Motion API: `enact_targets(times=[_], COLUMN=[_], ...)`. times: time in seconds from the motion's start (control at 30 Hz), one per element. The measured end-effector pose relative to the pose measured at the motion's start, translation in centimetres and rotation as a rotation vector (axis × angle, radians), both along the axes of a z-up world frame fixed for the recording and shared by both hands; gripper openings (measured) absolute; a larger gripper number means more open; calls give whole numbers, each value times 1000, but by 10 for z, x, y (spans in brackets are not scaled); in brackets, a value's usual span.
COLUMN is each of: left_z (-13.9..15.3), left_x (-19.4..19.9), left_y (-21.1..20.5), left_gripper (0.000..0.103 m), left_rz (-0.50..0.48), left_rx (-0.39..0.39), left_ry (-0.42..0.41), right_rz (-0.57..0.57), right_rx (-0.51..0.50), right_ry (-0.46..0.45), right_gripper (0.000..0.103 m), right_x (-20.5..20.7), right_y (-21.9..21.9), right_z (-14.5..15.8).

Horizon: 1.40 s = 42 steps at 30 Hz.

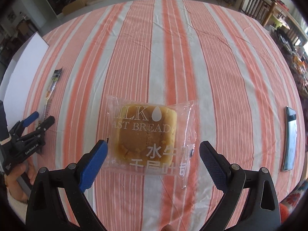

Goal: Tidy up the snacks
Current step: 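Lift the candy packet with the left tool while the right tool lifts the bread, then carry both snacks into the white box and open both tools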

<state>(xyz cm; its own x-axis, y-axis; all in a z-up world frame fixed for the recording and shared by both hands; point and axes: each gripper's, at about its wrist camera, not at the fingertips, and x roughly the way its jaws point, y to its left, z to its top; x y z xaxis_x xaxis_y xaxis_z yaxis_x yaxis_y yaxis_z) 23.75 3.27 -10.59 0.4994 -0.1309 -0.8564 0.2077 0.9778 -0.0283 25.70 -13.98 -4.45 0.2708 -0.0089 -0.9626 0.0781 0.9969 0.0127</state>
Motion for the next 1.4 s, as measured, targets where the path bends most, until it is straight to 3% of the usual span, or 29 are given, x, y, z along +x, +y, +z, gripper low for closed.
enact_targets(times=[0.07, 0.13, 0.17, 0.2, 0.23, 0.27, 0.4, 0.5, 0.63, 0.73, 0.8, 0.97, 1.13, 1.23, 1.3, 1.37, 1.4], left_z=[-2, -2, -1, 2, 5, 6, 9, 20, 54, 89, 119, 182, 176, 152, 133, 123, 121], left_x=[-2, -5, -7, -9, -9, -8, -6, -13, -32, -49, -61, -76, -73, -75, -79, -87, -91], left_y=[-5, -4, -3, -1, 0, 4, 27, 40, 55, 77, 99, 180, 269, 303, 318, 325, 326], left_gripper=[87, 86, 78, 51, 31, 23, 11, 11, 11, 11, 11, 11, 12, 29, 72, 84, 84], left_rz=[-16, -12, -12, -11, -9, -6, 42, 59, 72, 88, 102, 214, 416, 503, 547, 566, 570], left_rx=[35, 20, 19, 15, 11, -3, -175, -281, -389, -497, -524, -425, -210, -68, -2, 10, 12], left_ry=[-9, -12, -19, -34, -41, -30, 4, 17, -28, -70, -130, -268, -269, -233, -200, -213, -223], right_rz=[36, 1, -18, -29, -33, -28, 2, 2, 15, 63, 121, 344, 535, 592, 581, 575, 572], right_rx=[-31, -20, -17, 4, 17, 33, 173, 226, 339, 389, 418, 500, 557, 593, 572, 559, 568], right_ry=[62, 11, -14, -35, -59, -73, -151, -158, -167, -213, -253, -339, -352, -313, -270, -244, -247], right_gripper=[98, 97, 96, 89, 78, 74, 72, 72, 72, 72, 72, 73, 73, 78, 91, 91, 91], right_x=[5, 5, 4, 1, -3, -7, -25, -28, -28, -21, -15, 16, 45, 63, 69, 78, 79], right_y=[10, 7, 4, 2, 0, -1, -7, -8, 3, 23, 49, 149, 281, 352, 387, 406, 409], right_z=[-25, -30, -26, -22, -15, -9, 16, 15, 18, 40, 66, 134, 165, 153, 138, 127, 125])
